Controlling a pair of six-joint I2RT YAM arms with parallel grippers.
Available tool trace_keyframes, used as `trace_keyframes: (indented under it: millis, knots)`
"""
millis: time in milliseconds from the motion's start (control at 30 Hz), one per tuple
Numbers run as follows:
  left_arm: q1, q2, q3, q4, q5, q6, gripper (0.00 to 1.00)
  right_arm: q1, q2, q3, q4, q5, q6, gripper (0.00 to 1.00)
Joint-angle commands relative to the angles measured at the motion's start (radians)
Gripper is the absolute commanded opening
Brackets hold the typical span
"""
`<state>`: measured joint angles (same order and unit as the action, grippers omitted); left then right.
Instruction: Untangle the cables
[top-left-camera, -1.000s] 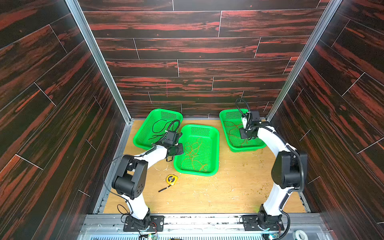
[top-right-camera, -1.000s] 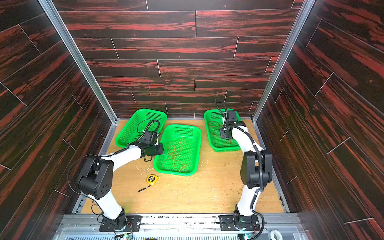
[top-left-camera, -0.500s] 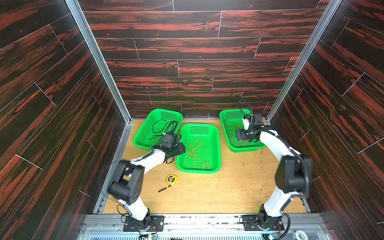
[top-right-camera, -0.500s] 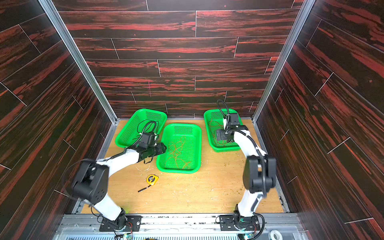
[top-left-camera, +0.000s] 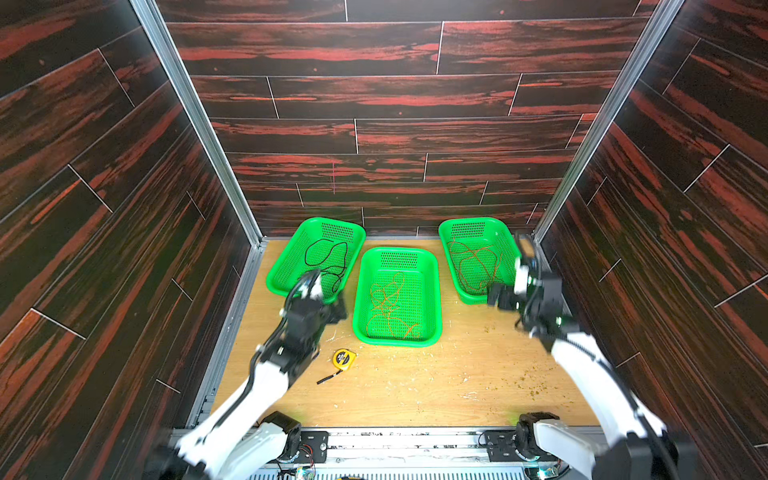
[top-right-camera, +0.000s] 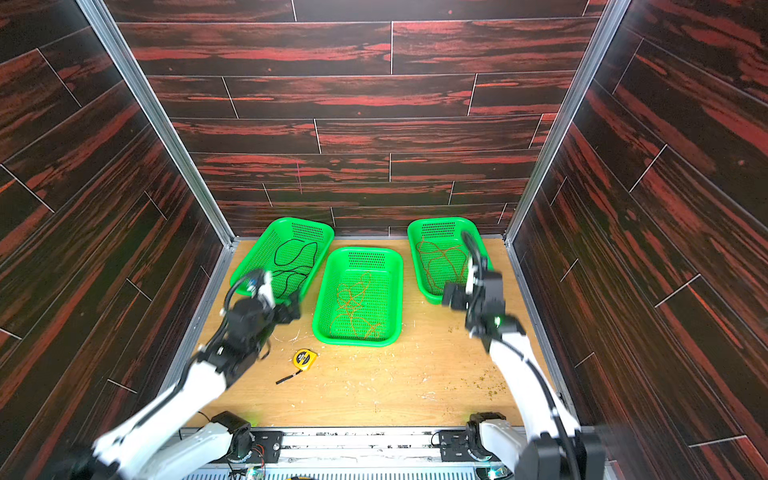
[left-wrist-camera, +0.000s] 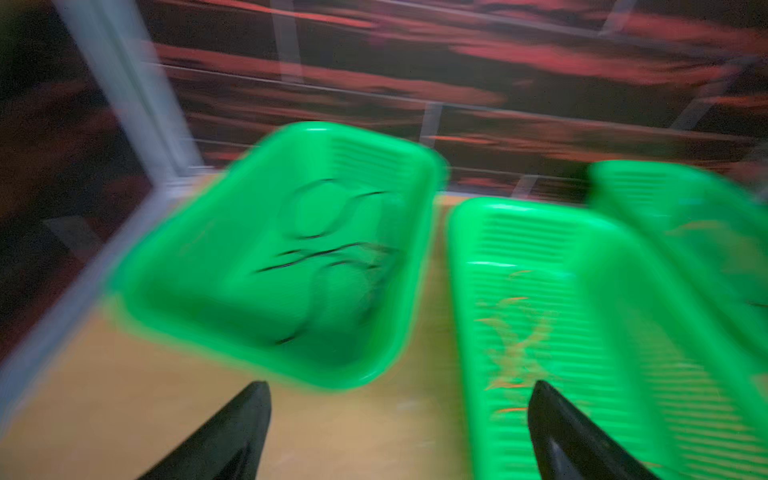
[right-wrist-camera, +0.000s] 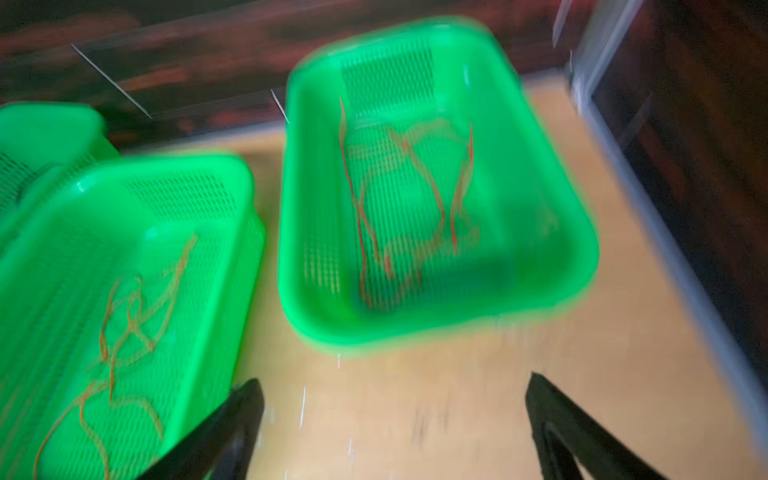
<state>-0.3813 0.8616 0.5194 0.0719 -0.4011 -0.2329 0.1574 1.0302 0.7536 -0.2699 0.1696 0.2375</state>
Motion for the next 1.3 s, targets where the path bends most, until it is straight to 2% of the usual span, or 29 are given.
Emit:
trace_keyframes:
  millis: [0, 133, 233, 267, 333, 400, 500, 533, 633, 667, 700, 733, 767, 800, 833, 867, 933, 967, 1000, 1033, 1067, 1133, 1200, 1267]
  knots:
    - [0.014, -0.111, -0.07, -0.124, -0.275, -0.021, 0.99, 0.073, -0.068, -0.101, -0.034, 0.065, 0.129, 0.99]
    - [0.023, -0.208, -0.174, -0.1, -0.334, -0.091, 0.99, 0.108, -0.064, -0.199, -0.014, 0.092, 0.152, 0.99]
    - [0.05, -0.208, -0.202, -0.016, -0.373, -0.051, 0.99, 0.11, 0.01, -0.209, 0.106, 0.161, 0.06, 0.99]
    - [0.075, -0.181, -0.2, 0.008, -0.364, -0.031, 0.99, 0.11, 0.044, -0.236, 0.2, 0.184, 0.007, 0.99]
    - [0.145, -0.097, -0.182, 0.026, -0.321, -0.005, 0.99, 0.096, 0.144, -0.199, 0.247, 0.202, -0.054, 0.99]
    - [0.238, 0.008, -0.178, 0.089, -0.258, -0.04, 0.99, 0.094, 0.226, -0.221, 0.4, 0.223, -0.151, 0.99]
    - [0.317, 0.154, -0.215, 0.35, -0.177, 0.006, 0.99, 0.057, 0.329, -0.31, 0.718, 0.196, -0.204, 0.99]
    - [0.324, 0.201, -0.217, 0.422, -0.175, 0.05, 0.99, 0.047, 0.348, -0.291, 0.724, 0.186, -0.21, 0.99]
    - [0.387, 0.337, -0.21, 0.573, -0.112, 0.063, 0.99, 0.032, 0.391, -0.352, 1.022, 0.134, -0.295, 0.99]
    - [0.41, 0.385, -0.215, 0.643, -0.073, 0.048, 0.99, 0.016, 0.41, -0.356, 1.072, 0.104, -0.304, 0.99]
    - [0.417, 0.431, -0.215, 0.718, -0.048, 0.064, 0.99, 0.0, 0.426, -0.332, 1.05, 0.072, -0.326, 0.99]
    - [0.424, 0.46, -0.202, 0.737, -0.003, 0.057, 0.99, -0.008, 0.438, -0.336, 1.072, 0.054, -0.356, 0.99]
    - [0.431, 0.487, -0.185, 0.731, 0.051, 0.054, 0.99, -0.012, 0.448, -0.379, 1.195, 0.028, -0.409, 0.99]
    - [0.433, 0.535, -0.183, 0.783, 0.109, 0.074, 0.99, -0.032, 0.454, -0.415, 1.288, 0.002, -0.402, 0.99]
    - [0.433, 0.581, -0.185, 0.825, 0.163, 0.101, 0.99, -0.054, 0.432, -0.427, 1.272, -0.037, -0.382, 0.99]
    - [0.433, 0.634, -0.195, 0.886, 0.202, 0.118, 0.99, -0.104, 0.415, -0.458, 1.308, -0.141, -0.361, 0.99]
    - [0.433, 0.719, -0.212, 1.048, 0.196, 0.124, 0.99, -0.201, 0.419, -0.512, 1.411, -0.263, -0.289, 0.99]
    - [0.433, 0.73, -0.205, 1.076, 0.198, 0.127, 0.99, -0.233, 0.466, -0.543, 1.515, -0.324, -0.269, 0.99]
    - [0.432, 0.709, -0.196, 1.007, 0.235, 0.138, 0.99, -0.238, 0.539, -0.561, 1.655, -0.358, -0.26, 0.99]
    - [0.432, 0.677, -0.175, 0.916, 0.258, 0.145, 0.99, -0.243, 0.549, -0.567, 1.661, -0.352, -0.243, 0.99]
    - [0.432, 0.648, -0.148, 0.807, 0.272, 0.148, 0.99, -0.243, 0.489, -0.536, 1.504, -0.359, -0.278, 0.99]
    - [0.432, 0.681, -0.139, 0.835, 0.285, 0.156, 0.99, -0.247, 0.533, -0.504, 1.525, -0.305, -0.233, 0.99]
    - [0.432, 0.698, -0.133, 0.856, 0.271, 0.149, 0.99, -0.248, 0.517, -0.434, 1.365, -0.234, -0.205, 0.99]
    - [0.432, 0.687, -0.122, 0.817, 0.253, 0.138, 0.99, -0.258, 0.519, -0.454, 1.404, -0.209, -0.19, 0.99]
